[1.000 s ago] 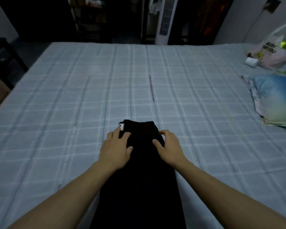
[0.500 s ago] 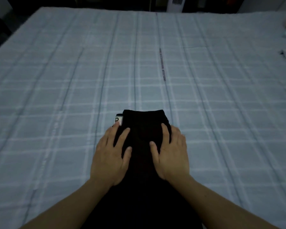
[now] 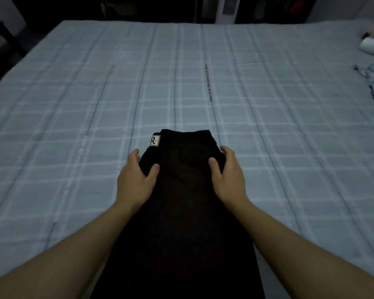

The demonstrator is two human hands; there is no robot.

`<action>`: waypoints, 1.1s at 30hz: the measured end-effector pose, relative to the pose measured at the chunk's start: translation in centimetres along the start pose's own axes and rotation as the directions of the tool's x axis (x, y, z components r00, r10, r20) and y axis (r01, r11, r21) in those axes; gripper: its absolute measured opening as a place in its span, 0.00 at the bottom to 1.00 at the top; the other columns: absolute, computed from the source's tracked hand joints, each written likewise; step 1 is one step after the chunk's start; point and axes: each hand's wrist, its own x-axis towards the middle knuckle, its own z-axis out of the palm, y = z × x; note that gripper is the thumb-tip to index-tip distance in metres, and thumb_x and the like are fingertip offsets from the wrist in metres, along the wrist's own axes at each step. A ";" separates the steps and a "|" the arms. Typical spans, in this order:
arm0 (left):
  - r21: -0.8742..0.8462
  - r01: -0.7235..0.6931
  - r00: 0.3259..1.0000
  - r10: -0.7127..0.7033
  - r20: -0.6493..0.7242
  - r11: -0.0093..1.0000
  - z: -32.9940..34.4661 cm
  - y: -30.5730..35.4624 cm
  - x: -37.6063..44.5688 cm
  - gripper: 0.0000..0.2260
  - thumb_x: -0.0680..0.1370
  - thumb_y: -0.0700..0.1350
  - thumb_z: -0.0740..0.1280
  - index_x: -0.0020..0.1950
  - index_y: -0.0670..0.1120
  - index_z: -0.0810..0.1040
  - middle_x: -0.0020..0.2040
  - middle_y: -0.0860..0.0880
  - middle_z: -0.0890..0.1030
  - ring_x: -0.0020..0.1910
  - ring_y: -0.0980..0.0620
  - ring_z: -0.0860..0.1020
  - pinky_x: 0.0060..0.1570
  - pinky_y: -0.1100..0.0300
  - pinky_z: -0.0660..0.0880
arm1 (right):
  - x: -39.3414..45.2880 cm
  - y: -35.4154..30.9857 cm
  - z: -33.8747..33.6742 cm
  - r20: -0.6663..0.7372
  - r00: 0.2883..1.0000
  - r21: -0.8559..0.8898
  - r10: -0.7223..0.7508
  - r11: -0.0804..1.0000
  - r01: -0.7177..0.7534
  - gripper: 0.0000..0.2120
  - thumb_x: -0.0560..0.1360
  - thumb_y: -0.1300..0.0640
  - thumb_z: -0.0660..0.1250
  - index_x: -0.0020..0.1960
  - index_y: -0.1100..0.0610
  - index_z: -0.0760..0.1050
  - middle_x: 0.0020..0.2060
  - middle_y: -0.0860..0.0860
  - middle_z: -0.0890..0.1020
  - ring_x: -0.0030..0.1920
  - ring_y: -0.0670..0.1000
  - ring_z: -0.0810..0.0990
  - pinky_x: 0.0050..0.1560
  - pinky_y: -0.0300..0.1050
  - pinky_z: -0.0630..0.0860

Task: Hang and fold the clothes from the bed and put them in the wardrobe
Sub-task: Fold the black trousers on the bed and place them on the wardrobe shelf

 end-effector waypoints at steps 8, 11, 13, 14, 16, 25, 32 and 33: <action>-0.309 0.128 0.990 -0.102 0.099 0.942 -4.8 4.9 -0.8 0.16 0.73 0.37 0.75 0.59 0.45 0.78 0.49 0.46 0.82 0.46 0.48 0.83 0.47 0.52 0.82 | 2.0 -2.4 -5.5 0.247 0.955 0.182 0.167 0.960 -0.215 0.18 0.69 0.62 0.76 0.57 0.58 0.79 0.49 0.53 0.85 0.47 0.52 0.85 0.52 0.54 0.82; -0.359 0.032 0.999 -0.023 0.031 0.933 -7.0 6.0 -3.9 0.15 0.73 0.34 0.73 0.55 0.46 0.75 0.48 0.50 0.80 0.44 0.55 0.81 0.39 0.61 0.79 | -0.3 -4.4 -7.9 0.274 0.959 0.261 0.073 0.954 -0.147 0.19 0.68 0.66 0.76 0.57 0.57 0.77 0.50 0.52 0.84 0.48 0.51 0.84 0.53 0.52 0.82; -0.323 -0.042 0.999 0.043 -0.003 0.945 -8.6 6.5 -6.4 0.16 0.73 0.33 0.73 0.55 0.45 0.74 0.47 0.53 0.79 0.40 0.62 0.79 0.35 0.69 0.76 | -2.3 -5.7 -9.4 0.267 0.964 0.277 0.005 0.958 -0.082 0.21 0.67 0.68 0.76 0.56 0.56 0.76 0.49 0.52 0.84 0.49 0.50 0.84 0.53 0.53 0.82; -0.296 -0.078 0.997 0.076 -0.016 0.952 -9.4 6.8 -7.6 0.17 0.72 0.33 0.73 0.56 0.44 0.74 0.46 0.54 0.78 0.39 0.63 0.78 0.35 0.72 0.75 | -3.5 -6.2 -10.2 0.259 0.966 0.274 -0.027 0.960 -0.047 0.22 0.65 0.67 0.76 0.56 0.56 0.76 0.49 0.52 0.83 0.49 0.51 0.84 0.53 0.54 0.81; -0.238 -0.165 0.986 0.163 -0.029 0.957 -11.1 7.4 -10.3 0.20 0.70 0.35 0.76 0.57 0.45 0.72 0.47 0.53 0.78 0.42 0.63 0.78 0.39 0.72 0.75 | -5.8 -7.2 -11.9 0.248 0.965 0.248 -0.089 0.968 0.026 0.23 0.61 0.64 0.77 0.54 0.56 0.75 0.49 0.54 0.83 0.49 0.52 0.83 0.52 0.56 0.81; -0.133 -0.484 0.875 0.478 -0.073 0.865 -16.6 7.3 -24.2 0.17 0.69 0.54 0.76 0.51 0.56 0.71 0.46 0.59 0.77 0.49 0.53 0.79 0.47 0.55 0.79 | -19.4 -10.8 -18.6 0.230 0.932 0.153 -0.280 0.956 0.249 0.23 0.60 0.56 0.76 0.52 0.54 0.72 0.43 0.47 0.78 0.43 0.46 0.78 0.44 0.49 0.78; -0.070 -0.694 0.719 0.687 -0.101 0.716 -20.5 4.8 -35.5 0.12 0.76 0.45 0.72 0.55 0.47 0.71 0.47 0.55 0.74 0.45 0.51 0.77 0.47 0.59 0.74 | -32.4 -11.9 -22.3 0.203 0.882 0.199 -0.426 0.899 0.389 0.17 0.70 0.60 0.74 0.53 0.43 0.75 0.44 0.45 0.78 0.45 0.47 0.77 0.45 0.45 0.77; -0.064 -0.722 0.692 0.714 -0.107 0.689 -21.1 4.7 -37.2 0.11 0.76 0.42 0.72 0.55 0.46 0.72 0.47 0.58 0.72 0.44 0.57 0.75 0.46 0.63 0.73 | -34.4 -11.9 -22.8 0.184 0.891 0.224 -0.416 0.900 0.374 0.16 0.71 0.59 0.74 0.54 0.44 0.75 0.45 0.48 0.78 0.47 0.48 0.78 0.46 0.48 0.78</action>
